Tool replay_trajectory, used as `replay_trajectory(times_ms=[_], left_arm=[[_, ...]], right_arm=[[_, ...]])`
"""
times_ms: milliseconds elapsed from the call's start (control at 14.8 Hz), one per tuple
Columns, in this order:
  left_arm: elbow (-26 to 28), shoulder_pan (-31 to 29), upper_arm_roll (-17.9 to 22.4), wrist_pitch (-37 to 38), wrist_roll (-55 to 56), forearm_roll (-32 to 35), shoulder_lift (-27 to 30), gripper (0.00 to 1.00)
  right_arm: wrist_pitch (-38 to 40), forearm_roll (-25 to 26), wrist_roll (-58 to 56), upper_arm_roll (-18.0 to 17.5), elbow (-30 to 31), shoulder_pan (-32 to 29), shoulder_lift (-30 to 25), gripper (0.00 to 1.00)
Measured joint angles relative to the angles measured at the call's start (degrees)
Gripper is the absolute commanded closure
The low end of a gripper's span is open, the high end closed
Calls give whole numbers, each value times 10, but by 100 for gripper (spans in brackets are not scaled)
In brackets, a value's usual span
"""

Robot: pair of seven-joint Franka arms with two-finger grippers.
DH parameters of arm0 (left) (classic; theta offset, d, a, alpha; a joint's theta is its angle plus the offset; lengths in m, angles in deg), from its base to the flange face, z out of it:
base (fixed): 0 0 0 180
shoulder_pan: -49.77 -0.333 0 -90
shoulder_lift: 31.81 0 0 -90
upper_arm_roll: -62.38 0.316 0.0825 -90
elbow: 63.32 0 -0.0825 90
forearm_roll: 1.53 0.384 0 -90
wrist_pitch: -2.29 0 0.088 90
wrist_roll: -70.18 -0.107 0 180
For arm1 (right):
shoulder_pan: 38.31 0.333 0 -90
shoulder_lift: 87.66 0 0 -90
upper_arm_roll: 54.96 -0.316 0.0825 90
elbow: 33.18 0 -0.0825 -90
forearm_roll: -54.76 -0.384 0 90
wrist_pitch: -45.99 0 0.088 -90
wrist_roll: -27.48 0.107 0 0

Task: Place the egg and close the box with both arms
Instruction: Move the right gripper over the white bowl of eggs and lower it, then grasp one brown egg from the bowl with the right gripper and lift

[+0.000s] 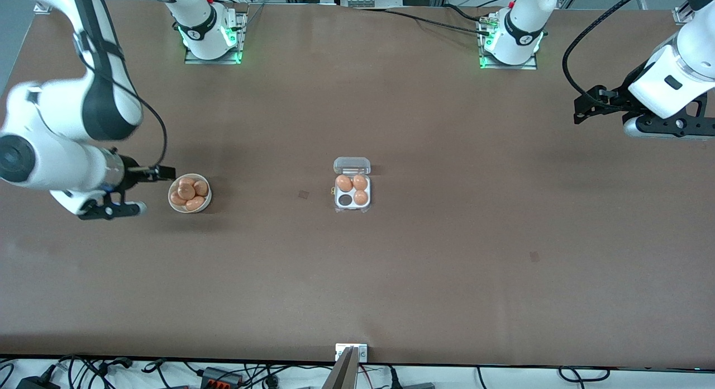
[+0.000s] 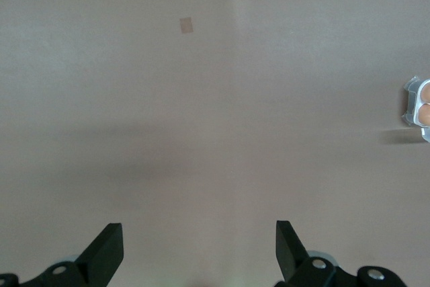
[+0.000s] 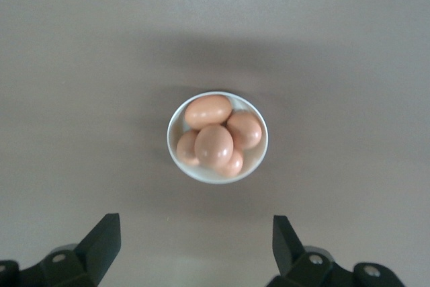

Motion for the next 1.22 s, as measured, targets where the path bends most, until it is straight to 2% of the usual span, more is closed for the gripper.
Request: replay_trajectory(times_ms=[203,678,881,1220], left_arm=[[0,0,0,0,0,0,0,0],[0,0,0,0,0,0,0,0],[0,0,0,0,0,0,0,0],[0,0,0,0,0,0,0,0]], right_arm=[[-36,0,0,0,-3,0,41,0],[-39,0,0,1,-3,0,97,0],[-41,0,-1,1,-3,0,109,10],[-41,0,-1,1,-1,0,110,10]])
